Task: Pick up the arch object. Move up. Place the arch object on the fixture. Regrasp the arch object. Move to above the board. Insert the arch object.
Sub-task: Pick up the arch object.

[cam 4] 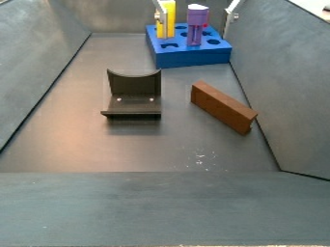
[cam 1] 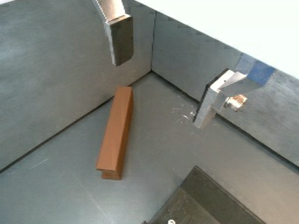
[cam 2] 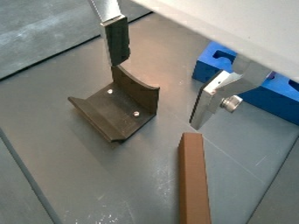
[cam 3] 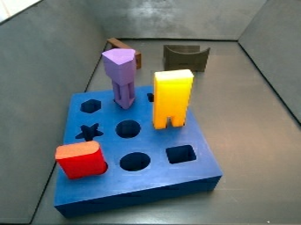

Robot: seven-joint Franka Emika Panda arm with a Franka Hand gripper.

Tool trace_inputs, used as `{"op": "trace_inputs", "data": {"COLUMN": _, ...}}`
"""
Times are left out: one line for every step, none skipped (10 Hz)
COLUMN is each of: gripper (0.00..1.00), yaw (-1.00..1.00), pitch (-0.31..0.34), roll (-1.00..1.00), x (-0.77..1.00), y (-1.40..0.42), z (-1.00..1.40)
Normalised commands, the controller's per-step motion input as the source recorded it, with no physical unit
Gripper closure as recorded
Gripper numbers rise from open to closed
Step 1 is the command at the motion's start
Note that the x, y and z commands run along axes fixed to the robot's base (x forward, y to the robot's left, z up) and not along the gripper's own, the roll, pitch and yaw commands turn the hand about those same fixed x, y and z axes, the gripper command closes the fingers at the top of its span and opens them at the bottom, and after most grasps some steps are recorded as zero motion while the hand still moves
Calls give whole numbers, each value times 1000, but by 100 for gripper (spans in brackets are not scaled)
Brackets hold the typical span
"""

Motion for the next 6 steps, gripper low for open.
{"op": "trace_inputs", "data": {"gripper": 0, "yaw": 417, "pitch": 10, "roll": -101, "x": -74, "y": -26, "z": -446}}
{"op": "trace_inputs", "data": {"gripper": 0, "yaw": 823, "pitch": 123, "roll": -13, "x": -106, "y": -97, "z": -654}}
{"op": "trace_inputs", "data": {"gripper": 0, "yaw": 963, "pitch": 167, "roll": 0, "x": 0, "y": -151, "z": -703}}
{"op": "trace_inputs", "data": {"gripper": 0, "yaw": 929, "pitch": 147, "roll": 0, "x": 0, "y": -114, "z": -743}}
{"op": "trace_inputs", "data": {"gripper": 0, "yaw": 900, "pitch": 183, "roll": 0, "x": -29, "y": -91, "z": -717}}
{"op": "trace_inputs", "data": {"gripper": 0, "yaw": 806, "pitch": 149, "roll": 0, "x": -174, "y": -77, "z": -769}}
